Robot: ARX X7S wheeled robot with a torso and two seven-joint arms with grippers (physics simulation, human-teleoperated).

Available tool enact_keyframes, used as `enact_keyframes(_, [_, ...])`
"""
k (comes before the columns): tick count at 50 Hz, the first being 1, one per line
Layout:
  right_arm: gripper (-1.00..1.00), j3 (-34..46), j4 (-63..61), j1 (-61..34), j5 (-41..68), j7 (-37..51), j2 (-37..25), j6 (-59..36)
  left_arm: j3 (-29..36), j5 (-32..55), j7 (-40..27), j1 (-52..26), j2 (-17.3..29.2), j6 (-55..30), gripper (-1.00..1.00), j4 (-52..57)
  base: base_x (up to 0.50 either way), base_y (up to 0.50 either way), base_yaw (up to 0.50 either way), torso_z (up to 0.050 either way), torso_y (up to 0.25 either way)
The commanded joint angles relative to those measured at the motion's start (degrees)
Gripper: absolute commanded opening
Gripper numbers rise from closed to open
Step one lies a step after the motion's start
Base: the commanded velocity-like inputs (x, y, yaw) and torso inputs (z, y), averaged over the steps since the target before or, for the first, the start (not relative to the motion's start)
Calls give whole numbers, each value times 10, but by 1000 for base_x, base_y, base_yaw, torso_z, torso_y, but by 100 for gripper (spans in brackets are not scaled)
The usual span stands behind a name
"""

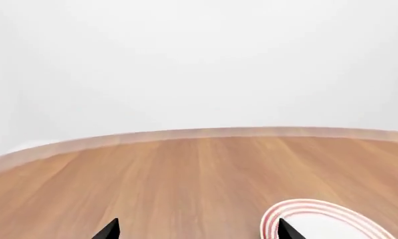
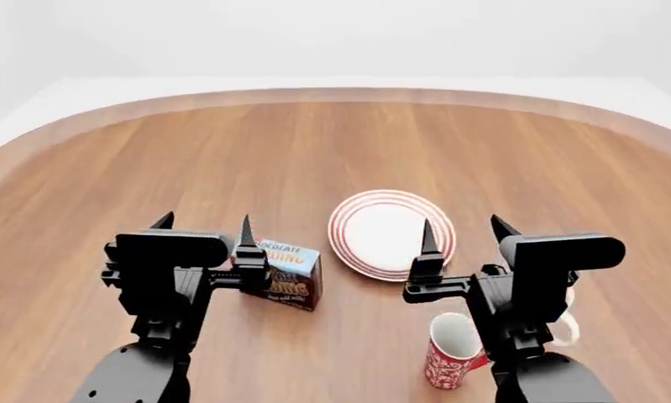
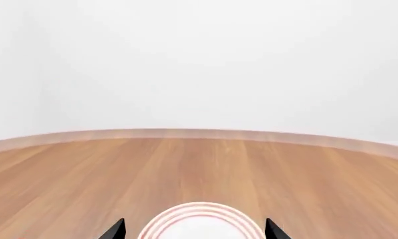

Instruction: Put the chocolate pudding to the right of the plate.

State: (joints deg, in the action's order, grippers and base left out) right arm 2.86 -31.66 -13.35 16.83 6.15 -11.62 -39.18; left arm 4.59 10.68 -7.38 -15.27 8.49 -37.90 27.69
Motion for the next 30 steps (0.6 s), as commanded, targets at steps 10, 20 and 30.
enact_keyframes(10, [100,5,8,5,7,0,-4,12,10,-2,-9,3,9,21,100,-14,500,0,0,0,2])
enact_keyframes(20, [100,13,20,9,9,-1,-5,18,7,5,-11,5,12,28,100,-16,500,0,0,0,0])
enact_keyframes(30, [100,17,18,5,11,2,-7,15,8,9,-14,4,16,28,100,-15,500,0,0,0,1])
